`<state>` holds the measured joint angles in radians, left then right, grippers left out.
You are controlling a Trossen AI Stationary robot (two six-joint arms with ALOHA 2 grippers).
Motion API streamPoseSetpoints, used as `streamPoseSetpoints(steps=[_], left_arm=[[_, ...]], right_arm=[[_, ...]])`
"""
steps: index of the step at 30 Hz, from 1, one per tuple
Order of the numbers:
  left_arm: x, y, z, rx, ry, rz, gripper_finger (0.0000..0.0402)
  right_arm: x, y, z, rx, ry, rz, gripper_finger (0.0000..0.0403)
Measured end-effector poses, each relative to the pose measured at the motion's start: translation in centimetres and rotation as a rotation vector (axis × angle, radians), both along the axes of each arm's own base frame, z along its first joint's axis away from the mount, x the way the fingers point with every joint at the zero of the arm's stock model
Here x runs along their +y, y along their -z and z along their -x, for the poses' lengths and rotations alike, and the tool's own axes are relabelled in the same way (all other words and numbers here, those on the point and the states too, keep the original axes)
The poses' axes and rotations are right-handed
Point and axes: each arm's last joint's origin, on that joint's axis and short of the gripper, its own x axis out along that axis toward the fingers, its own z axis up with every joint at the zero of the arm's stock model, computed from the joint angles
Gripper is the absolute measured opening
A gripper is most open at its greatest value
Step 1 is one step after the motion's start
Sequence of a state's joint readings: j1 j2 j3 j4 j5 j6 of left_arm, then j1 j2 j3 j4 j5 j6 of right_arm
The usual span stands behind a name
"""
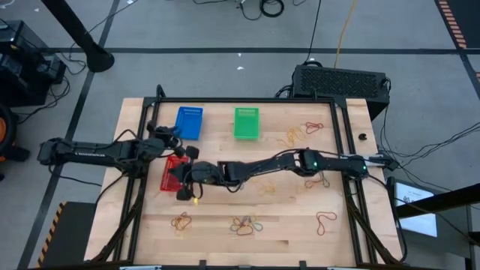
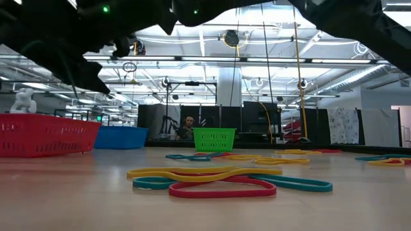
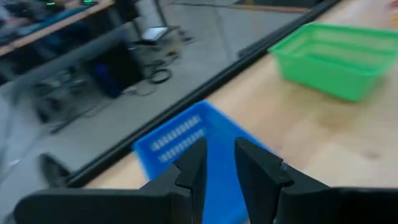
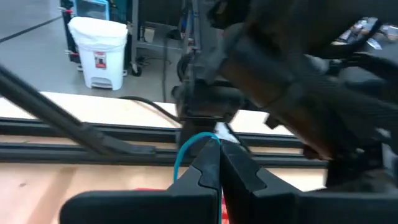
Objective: Sort rubber bands into baskets
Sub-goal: Put the blue rubber band into the red basket
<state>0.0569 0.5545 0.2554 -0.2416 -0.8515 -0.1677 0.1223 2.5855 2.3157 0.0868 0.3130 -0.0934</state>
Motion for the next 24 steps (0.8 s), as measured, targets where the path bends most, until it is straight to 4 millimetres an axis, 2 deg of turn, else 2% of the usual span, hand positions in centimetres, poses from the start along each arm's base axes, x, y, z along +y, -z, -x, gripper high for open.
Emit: streamPoseSetpoints(steps=[6, 13, 24], left_arm=[[0.6, 0.5, 0.5, 0.067, -0.064, 0.005, 0.009], [1.0, 0.5, 0.7, 0.07, -0.095, 0.008, 0.009], [0.9, 0.6, 0.6, 0.07, -0.07, 0.027, 0.009]], right_arm=[[-1.6, 0.0, -0.2, 0.0, 0.024, -0.01, 0.0], [-2.8, 0.7, -0.1, 0.064, -0.014, -0.069, 0.0], [-3.4, 0.8, -0.2, 0.063, 0.003, -0.096, 0.0]])
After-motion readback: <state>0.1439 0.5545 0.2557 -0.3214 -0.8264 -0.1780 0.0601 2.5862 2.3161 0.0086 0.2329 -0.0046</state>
